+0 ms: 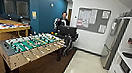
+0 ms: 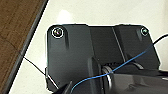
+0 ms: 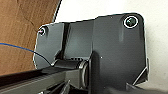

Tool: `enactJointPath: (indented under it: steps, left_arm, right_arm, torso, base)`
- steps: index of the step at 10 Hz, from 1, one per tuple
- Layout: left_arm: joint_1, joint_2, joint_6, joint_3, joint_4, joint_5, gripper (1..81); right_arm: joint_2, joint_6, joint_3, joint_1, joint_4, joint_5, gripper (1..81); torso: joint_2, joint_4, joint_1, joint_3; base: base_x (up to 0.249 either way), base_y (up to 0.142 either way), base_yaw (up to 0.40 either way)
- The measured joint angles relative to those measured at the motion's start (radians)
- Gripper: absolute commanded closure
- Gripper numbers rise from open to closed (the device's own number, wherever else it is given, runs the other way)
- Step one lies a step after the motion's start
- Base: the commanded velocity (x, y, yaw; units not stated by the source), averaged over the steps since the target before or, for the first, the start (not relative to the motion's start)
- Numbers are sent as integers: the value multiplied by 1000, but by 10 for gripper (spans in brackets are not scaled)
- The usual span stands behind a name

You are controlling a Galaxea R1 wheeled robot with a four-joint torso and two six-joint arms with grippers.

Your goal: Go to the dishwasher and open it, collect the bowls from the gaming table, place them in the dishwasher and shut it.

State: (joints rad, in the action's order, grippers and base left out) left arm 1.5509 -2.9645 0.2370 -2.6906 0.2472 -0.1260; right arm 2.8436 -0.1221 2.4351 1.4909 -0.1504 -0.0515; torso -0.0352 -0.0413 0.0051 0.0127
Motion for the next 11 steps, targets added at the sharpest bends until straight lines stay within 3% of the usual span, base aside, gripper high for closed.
enactJointPath:
  steps: [11]
  left_arm:
    - [-1, 0, 0, 0, -1, -1, 10]
  right_arm:
    - [19, 0, 16, 2, 0, -1, 10]
  torso:
    - [0, 0, 0, 0]
  base:
    - [0, 0, 378]
